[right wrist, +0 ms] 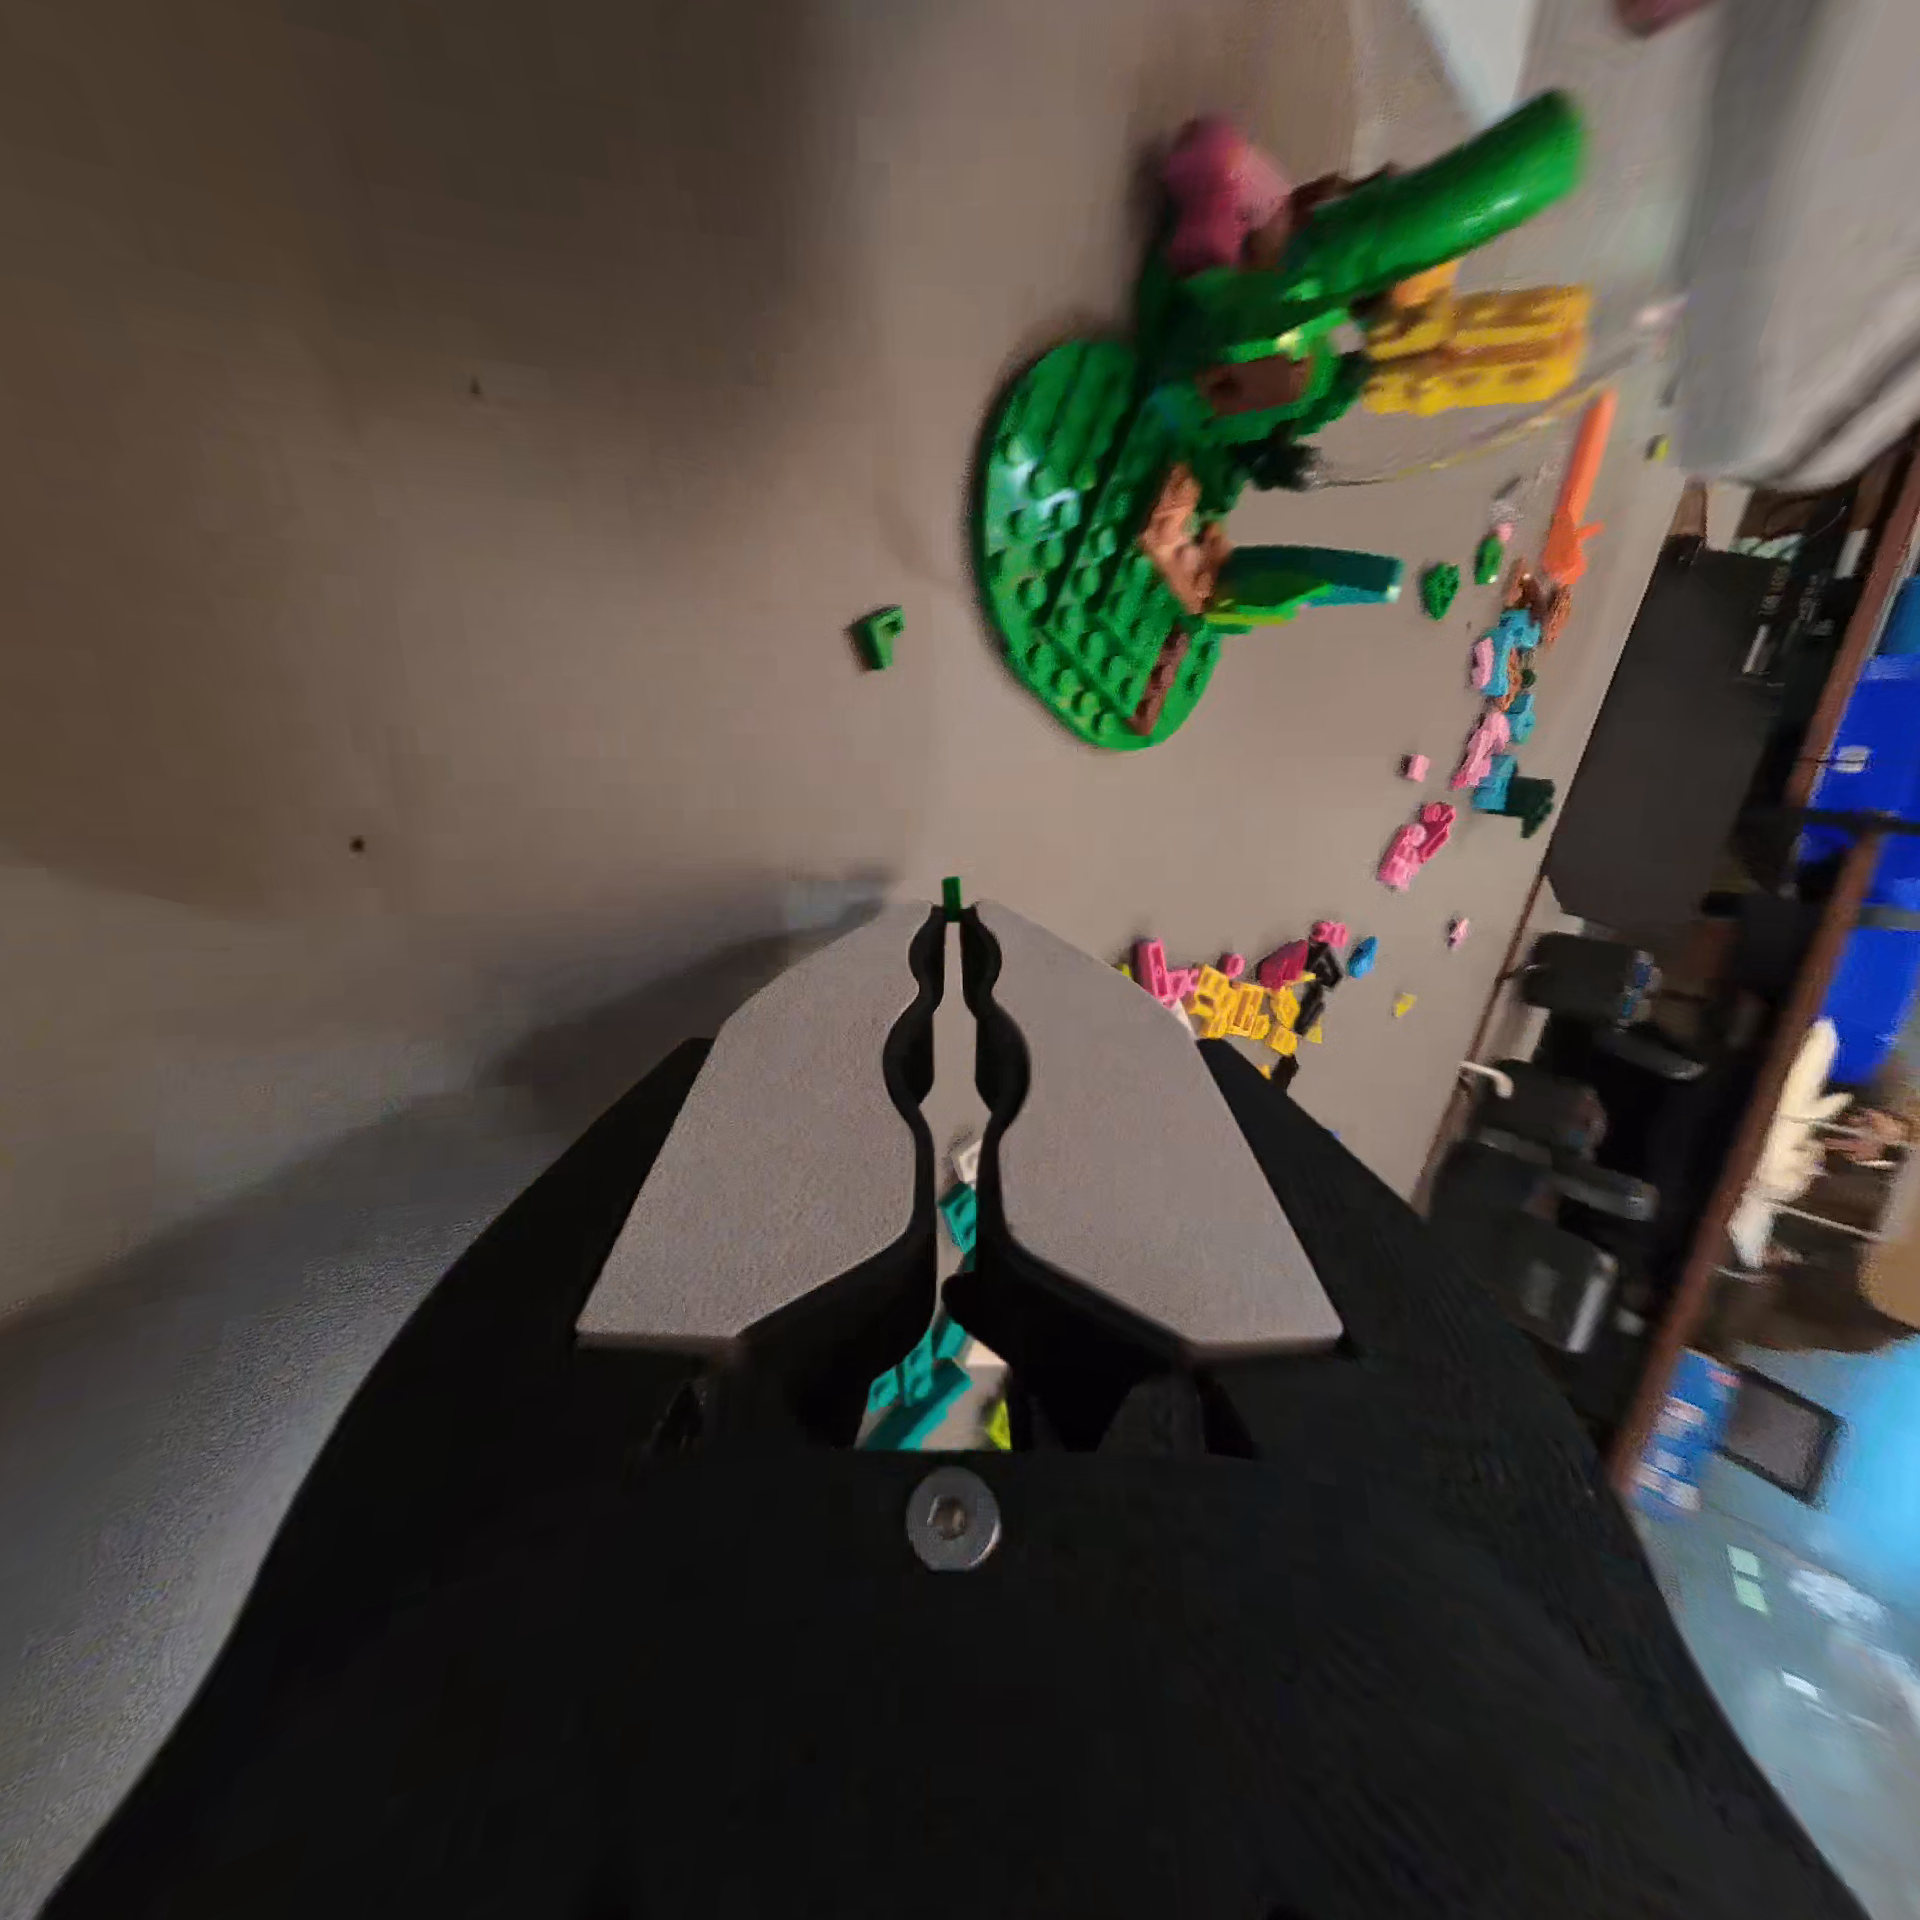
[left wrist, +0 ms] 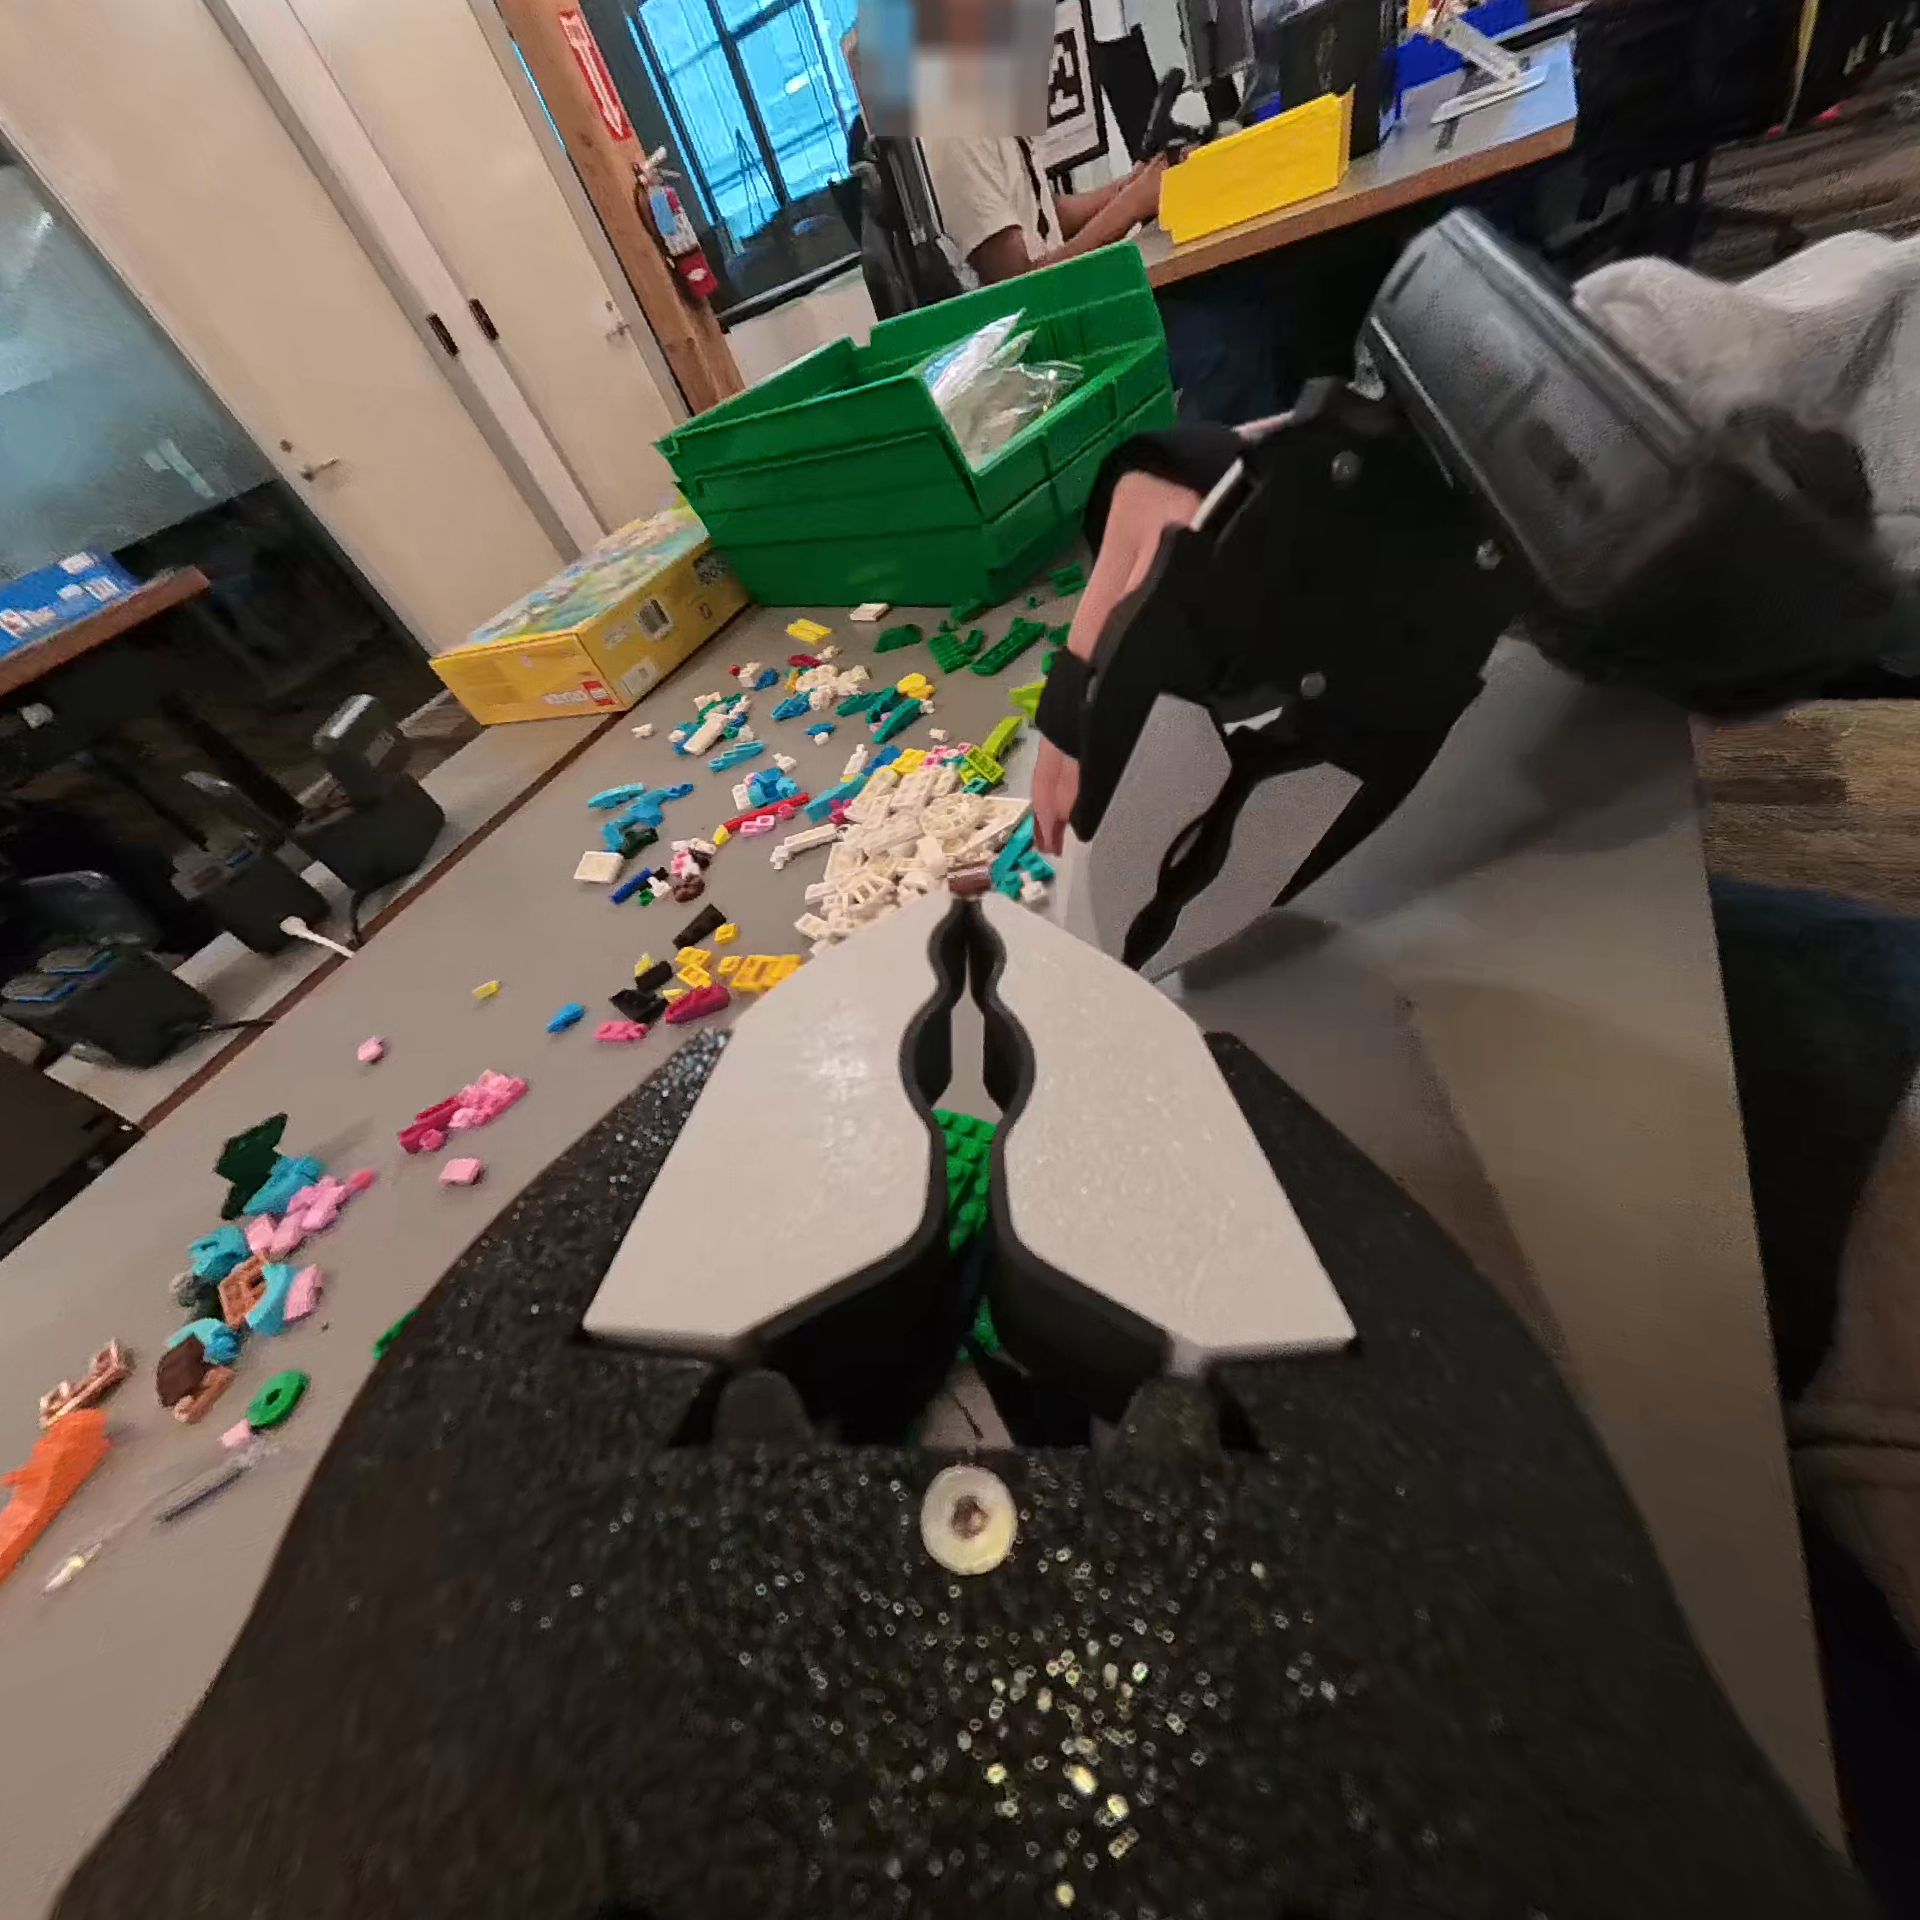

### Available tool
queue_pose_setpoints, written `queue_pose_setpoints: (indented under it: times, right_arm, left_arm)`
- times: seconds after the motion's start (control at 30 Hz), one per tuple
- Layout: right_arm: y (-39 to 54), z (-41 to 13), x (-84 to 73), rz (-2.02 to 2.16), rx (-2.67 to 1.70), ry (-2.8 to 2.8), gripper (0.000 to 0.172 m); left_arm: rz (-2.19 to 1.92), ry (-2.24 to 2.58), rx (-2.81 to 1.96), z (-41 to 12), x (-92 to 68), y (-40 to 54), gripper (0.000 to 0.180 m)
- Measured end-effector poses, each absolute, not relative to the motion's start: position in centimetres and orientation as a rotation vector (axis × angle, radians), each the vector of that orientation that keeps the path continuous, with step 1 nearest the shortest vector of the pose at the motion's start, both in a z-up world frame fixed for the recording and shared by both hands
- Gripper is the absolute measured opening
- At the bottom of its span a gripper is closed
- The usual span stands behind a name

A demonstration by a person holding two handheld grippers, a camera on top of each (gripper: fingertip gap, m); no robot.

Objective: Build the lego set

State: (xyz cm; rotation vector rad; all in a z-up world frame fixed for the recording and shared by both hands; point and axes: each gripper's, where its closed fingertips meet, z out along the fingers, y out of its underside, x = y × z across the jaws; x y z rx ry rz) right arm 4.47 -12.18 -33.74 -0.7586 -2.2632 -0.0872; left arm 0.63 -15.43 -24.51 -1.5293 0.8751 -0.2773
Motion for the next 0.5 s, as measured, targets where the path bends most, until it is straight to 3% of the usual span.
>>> queue_pose_setpoints:
  times: [0.27, 0.5]
  right_arm:
    - [-12.0, -34.2, 5.0, -0.213, -0.768, -2.311, 0.002]
    - [-12.3, -33.6, 5.5, -0.102, -0.877, -2.316, 0.016]
  left_arm:
    - [-0.325, 0.857, -1.546, -23.9, 0.6, -15.6, 0.005]
    - [-0.36, 0.842, -1.559, -23.7, 0.4, -15.6, 0.006]
